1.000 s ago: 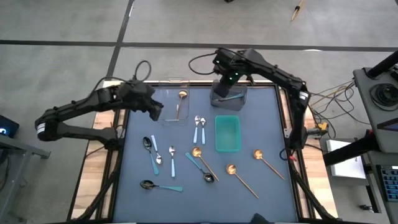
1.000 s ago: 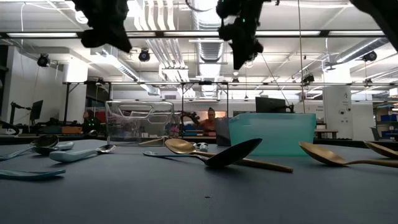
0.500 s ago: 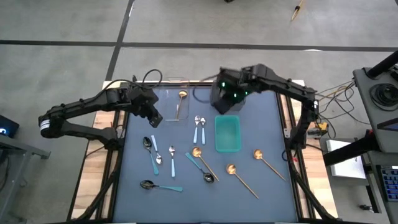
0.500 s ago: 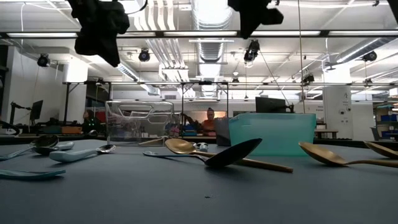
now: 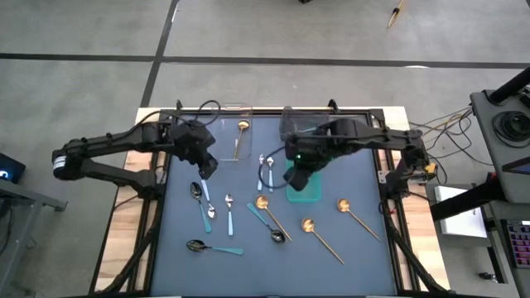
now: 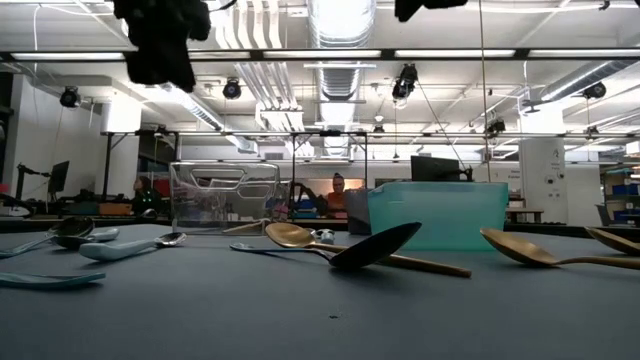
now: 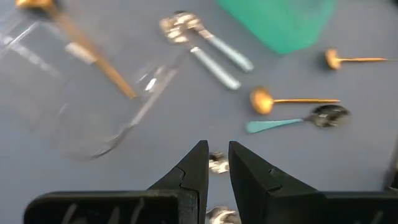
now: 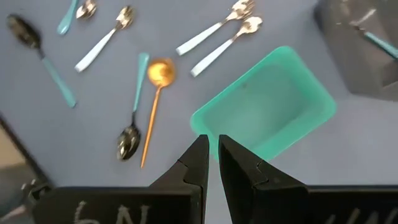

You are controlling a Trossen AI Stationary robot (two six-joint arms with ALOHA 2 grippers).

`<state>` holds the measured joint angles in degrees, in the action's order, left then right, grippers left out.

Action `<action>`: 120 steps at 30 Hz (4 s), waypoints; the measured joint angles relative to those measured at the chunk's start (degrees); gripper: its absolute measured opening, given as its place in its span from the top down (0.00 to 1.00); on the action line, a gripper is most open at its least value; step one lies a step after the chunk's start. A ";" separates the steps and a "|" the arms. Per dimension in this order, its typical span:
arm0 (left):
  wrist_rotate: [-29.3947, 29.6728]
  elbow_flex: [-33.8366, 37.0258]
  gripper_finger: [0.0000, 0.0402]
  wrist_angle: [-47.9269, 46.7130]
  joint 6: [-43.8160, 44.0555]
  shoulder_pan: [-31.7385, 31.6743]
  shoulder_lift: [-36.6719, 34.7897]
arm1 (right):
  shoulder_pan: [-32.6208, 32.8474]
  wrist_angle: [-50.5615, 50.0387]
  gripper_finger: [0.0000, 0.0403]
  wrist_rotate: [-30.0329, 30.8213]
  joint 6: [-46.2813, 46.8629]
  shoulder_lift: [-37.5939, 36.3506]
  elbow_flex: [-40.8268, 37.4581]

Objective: Sort silverware by color (type)
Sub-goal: Put the light blue spoon into the green bin

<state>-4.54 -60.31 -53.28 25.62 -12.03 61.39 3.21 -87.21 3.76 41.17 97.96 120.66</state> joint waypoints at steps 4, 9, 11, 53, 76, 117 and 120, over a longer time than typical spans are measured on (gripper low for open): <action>-0.74 0.00 0.90 5.94 0.13 4.36 0.54 | 2.66 -0.01 0.93 -0.46 -0.09 -0.66 -0.02; -1.02 0.00 0.90 13.70 0.83 9.28 1.88 | 6.28 0.08 0.93 -0.24 0.98 -2.53 -0.07; -1.29 0.00 0.90 15.99 1.34 10.93 2.43 | 8.20 0.07 0.93 1.19 1.58 -3.49 -0.11; -3.53 -6.12 0.90 2.24 10.66 22.38 29.49 | 22.44 4.02 0.93 21.92 2.83 -14.11 -6.46; 6.20 -0.96 0.78 7.18 43.82 22.92 29.49 | 22.42 5.33 0.93 22.44 8.02 -15.44 -11.71; 14.56 6.56 0.58 16.92 61.31 31.43 35.86 | 22.42 5.24 0.93 23.38 7.24 -15.51 -11.69; 14.50 6.58 0.58 17.31 61.32 31.45 36.76 | 22.42 5.24 0.93 23.38 6.79 -15.51 -11.69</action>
<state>9.95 -53.74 -35.96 86.95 19.42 98.15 25.63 -81.97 27.14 47.96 82.46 108.97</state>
